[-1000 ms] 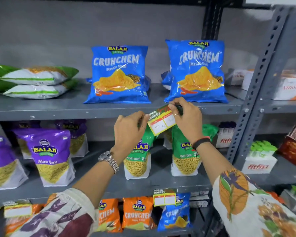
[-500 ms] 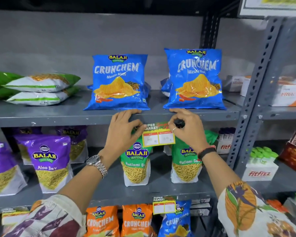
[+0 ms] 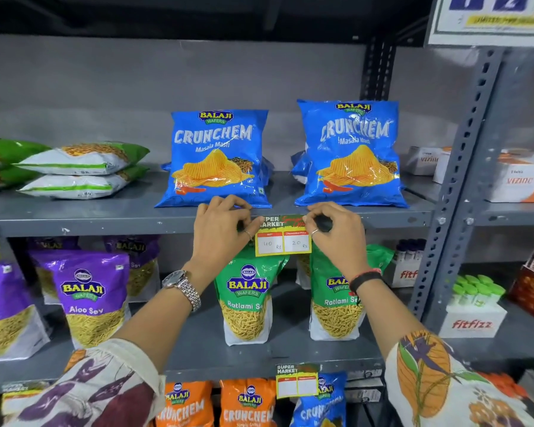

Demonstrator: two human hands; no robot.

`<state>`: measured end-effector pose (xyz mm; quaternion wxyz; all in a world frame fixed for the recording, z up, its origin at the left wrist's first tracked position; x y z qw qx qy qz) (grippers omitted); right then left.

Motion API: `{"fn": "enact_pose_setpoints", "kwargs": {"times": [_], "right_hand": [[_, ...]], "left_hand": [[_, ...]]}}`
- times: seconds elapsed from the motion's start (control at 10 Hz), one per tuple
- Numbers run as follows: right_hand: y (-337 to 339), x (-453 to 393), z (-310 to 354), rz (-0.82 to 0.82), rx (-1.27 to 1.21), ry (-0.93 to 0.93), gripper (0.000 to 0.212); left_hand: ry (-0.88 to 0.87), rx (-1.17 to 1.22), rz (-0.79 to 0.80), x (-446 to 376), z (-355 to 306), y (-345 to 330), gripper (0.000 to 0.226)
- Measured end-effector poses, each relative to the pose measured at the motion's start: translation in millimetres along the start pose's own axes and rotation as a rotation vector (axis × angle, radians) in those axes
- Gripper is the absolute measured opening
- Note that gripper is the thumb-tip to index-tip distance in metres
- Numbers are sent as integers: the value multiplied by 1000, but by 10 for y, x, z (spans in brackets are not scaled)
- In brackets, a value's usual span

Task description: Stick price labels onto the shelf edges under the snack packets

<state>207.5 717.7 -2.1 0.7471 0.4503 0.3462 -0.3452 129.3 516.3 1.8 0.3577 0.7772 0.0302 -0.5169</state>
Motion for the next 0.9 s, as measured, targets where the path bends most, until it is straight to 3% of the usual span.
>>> {"fn": "enact_pose_setpoints", "kwargs": {"times": [0.2, 0.3, 0.5, 0.7, 0.9], "right_hand": [[-63, -36, 67, -13, 83, -28, 35], [-127, -69, 64, -7, 140, -39, 37], [-107, -74, 6, 64, -56, -101, 29], [48, -105, -29, 111, -178, -125, 29], [444, -534, 497, -188, 97, 179, 46]], "left_hand": [[67, -5, -29, -13, 5, 13, 47], [76, -20, -37, -38, -28, -10, 48], [6, 171, 28, -54, 69, 44, 22], [3, 208, 106, -123, 60, 160, 18], [-184, -61, -195, -582, -190, 661, 42]]}}
Point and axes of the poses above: each hand's wrist, its own x-axis away from the middle knuckle, its own y-axis out of the back of the hand, z = x × y, the point moved 6 cm from there along -x, towards the middle knuckle, and after that the axes turned 9 degrees about x, right-handed, at the moved point
